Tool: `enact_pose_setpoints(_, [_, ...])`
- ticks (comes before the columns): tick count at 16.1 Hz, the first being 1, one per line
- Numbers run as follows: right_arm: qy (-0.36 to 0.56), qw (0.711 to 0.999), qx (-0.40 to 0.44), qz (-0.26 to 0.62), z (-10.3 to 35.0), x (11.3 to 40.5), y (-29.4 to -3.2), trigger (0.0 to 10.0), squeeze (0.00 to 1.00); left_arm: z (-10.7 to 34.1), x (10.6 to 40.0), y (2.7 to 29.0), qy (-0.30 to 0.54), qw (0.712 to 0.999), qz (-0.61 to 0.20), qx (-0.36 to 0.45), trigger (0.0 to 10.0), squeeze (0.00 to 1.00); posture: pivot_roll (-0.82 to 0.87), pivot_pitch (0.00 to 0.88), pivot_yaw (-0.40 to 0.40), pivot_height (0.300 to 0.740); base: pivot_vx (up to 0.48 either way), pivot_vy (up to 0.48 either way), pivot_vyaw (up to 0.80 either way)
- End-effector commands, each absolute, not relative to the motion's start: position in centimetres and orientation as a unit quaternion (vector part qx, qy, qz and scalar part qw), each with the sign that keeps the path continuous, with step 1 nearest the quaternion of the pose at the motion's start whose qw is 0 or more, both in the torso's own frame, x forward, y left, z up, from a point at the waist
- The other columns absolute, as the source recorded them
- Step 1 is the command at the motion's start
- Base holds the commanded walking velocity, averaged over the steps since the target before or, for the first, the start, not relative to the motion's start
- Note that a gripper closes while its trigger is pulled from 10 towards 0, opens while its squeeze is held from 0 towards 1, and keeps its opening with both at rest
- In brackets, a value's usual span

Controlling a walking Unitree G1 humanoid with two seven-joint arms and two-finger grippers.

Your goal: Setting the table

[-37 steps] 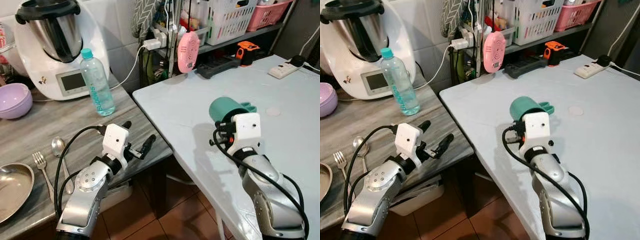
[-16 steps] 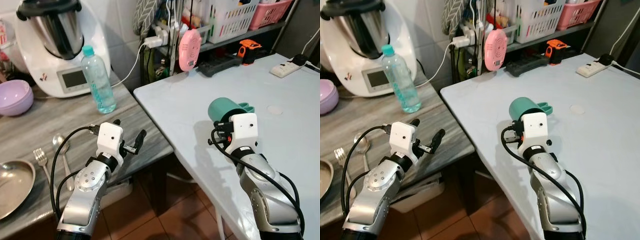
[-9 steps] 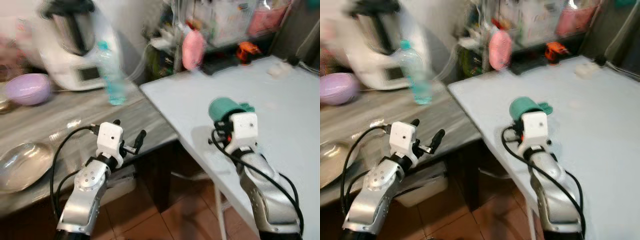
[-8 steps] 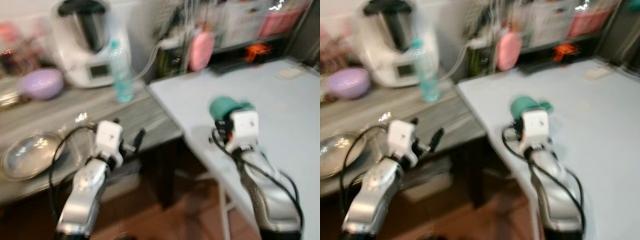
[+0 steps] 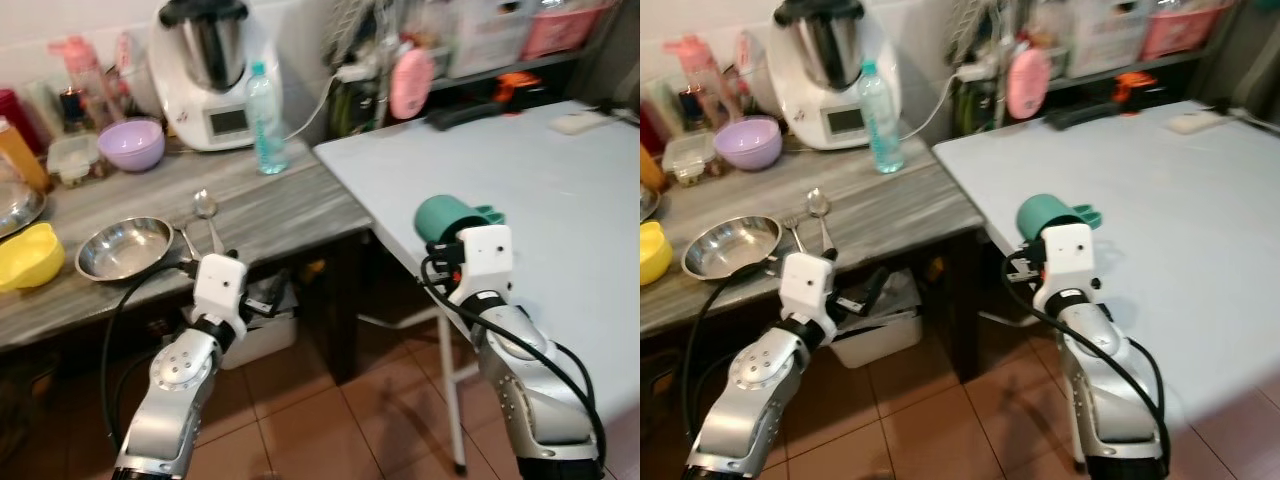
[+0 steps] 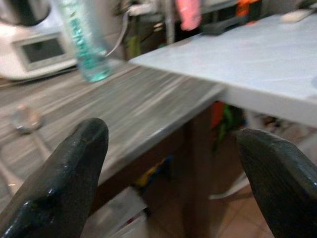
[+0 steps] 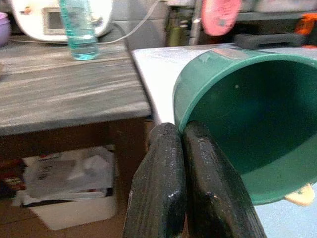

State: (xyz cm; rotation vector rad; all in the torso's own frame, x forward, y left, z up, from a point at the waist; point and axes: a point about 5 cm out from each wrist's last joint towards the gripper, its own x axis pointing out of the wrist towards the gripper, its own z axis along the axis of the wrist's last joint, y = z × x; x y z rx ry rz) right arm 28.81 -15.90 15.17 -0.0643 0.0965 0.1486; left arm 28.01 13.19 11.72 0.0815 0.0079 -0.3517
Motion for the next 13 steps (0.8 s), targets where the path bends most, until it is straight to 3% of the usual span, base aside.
enact_pose_setpoints(1, [0.036, 0.996, -0.03, 0.081, 15.7, 29.01, -15.4, 10.0, 0.0, 11.86, 27.99, 13.7, 0.003, 0.984, -0.17, 0.046, 10.0, 0.0, -0.05, 0.0, 0.038, 0.74, -0.259, 0.0, 0.0])
enact_pose_setpoints(13, [0.026, 0.995, -0.035, 0.086, 15.82, 29.56, -15.11, 10.0, 0.0, 12.26, 28.47, 13.08, -0.018, 0.987, -0.157, 0.042, 10.0, 0.0, -0.04, 0.0, 0.036, 0.74, 0.0, 0.0, 0.0])
